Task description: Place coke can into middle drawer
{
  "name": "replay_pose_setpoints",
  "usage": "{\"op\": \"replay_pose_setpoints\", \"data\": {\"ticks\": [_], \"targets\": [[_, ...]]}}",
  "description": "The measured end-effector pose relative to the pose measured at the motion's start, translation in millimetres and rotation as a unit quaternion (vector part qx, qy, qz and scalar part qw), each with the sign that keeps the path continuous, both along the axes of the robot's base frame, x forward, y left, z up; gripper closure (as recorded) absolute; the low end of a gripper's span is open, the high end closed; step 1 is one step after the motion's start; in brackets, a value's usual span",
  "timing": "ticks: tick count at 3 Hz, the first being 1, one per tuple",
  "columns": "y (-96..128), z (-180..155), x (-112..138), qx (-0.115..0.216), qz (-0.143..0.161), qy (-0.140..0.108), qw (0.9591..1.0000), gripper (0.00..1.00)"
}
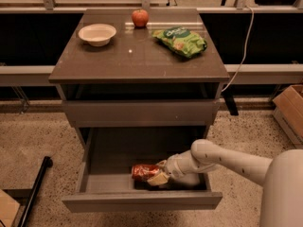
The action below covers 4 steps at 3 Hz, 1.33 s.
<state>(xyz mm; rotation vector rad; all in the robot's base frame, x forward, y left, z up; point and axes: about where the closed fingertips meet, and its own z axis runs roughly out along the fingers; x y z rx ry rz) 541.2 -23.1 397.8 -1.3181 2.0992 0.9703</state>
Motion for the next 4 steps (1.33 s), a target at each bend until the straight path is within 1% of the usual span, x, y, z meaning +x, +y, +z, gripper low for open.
{"op": "replay_pose_setpoints", "data": {"ticks": [1, 2, 3, 4], "targets": [[2.6, -22.0, 12.4, -0.006, -0.003, 0.009, 0.9999, 0.57], [5.5, -25.4, 22.2, -0.003, -0.005, 0.005, 1.0000, 0.34], [7.5, -26.3, 20.7, -0.002, -0.003, 0.006, 1.0000, 0.11], [9.0, -27.1, 19.8, -0.002, -0.002, 0.007, 1.0000, 0.00]]}}
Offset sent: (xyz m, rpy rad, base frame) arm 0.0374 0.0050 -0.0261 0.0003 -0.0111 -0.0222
